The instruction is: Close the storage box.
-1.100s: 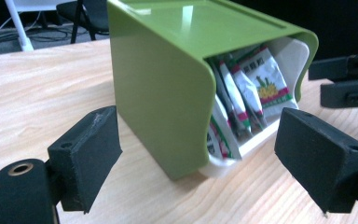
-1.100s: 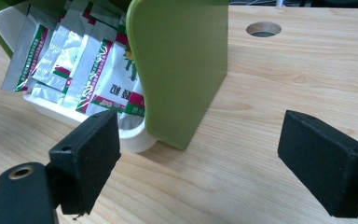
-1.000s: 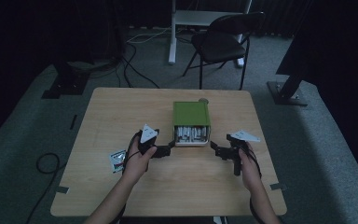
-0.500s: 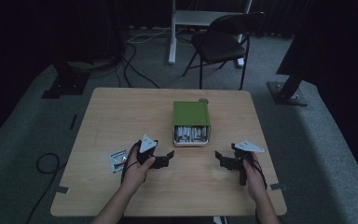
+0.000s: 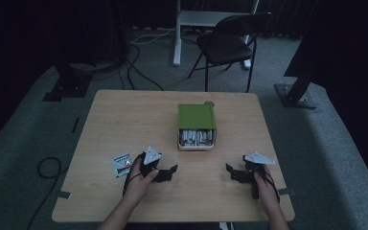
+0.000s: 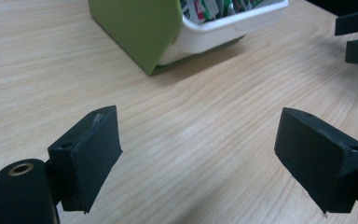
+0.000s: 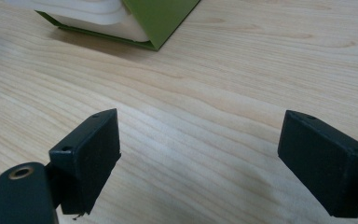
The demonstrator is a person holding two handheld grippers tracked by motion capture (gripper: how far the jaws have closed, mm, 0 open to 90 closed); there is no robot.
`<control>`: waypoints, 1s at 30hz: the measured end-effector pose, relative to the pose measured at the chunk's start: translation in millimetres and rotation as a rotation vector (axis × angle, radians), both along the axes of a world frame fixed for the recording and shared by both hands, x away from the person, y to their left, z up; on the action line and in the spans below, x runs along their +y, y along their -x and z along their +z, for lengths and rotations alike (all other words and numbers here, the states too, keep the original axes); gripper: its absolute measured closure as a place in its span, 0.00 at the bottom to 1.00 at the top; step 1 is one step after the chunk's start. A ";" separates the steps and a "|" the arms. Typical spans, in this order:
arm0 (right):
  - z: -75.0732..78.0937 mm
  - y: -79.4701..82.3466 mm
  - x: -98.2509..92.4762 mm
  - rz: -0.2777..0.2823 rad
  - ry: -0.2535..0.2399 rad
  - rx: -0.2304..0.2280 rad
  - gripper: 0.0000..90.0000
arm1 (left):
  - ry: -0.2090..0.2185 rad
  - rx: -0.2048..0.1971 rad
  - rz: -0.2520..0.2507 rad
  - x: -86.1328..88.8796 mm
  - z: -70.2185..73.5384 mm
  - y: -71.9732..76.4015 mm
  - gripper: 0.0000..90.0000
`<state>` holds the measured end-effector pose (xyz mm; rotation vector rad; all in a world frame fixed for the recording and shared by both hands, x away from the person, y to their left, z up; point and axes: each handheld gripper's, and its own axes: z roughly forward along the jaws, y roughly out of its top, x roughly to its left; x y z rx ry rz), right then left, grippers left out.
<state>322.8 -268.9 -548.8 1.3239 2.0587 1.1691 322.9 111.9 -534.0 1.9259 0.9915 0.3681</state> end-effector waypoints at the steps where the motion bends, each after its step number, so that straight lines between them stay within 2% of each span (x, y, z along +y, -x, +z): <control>1: -0.2 1.0 -0.6 0.001 0.003 -0.001 0.14 | -0.004 0.005 -0.001 0.4 -0.5 1.2 0.17; 6: -0.1 6.4 -4.1 0.004 0.028 0.000 0.14 | -0.030 0.012 -0.007 3.3 -4.0 8.7 0.17; 9: -0.6 8.8 -7.1 0.004 0.032 0.006 0.14 | -0.069 0.017 -0.010 5.5 -6.6 12.6 0.17; 12: -1.2 10.5 -9.2 -0.002 0.078 0.011 0.14 | -0.095 0.022 -0.011 6.6 -8.2 16.3 0.17; 16: -2.4 12.9 -11.7 -0.015 0.119 0.042 0.14 | -0.123 0.029 -0.003 8.2 -9.3 19.4 0.17; 19: -3.0 14.0 -13.3 -0.022 0.131 0.058 0.14 | -0.164 0.028 0.009 9.5 -10.0 21.0 0.17; 24: -4.2 15.4 -12.3 -0.008 0.169 0.080 0.14 | -0.196 0.034 0.035 11.6 -10.6 23.3 0.17; 27: -4.4 15.1 -11.7 -0.002 0.177 0.087 0.14 | -0.207 0.042 0.055 11.7 -12.1 24.5 0.17; 30: -4.7 14.3 -12.4 -0.016 0.158 0.107 0.14 | -0.218 0.059 0.063 11.3 -14.7 26.0 0.17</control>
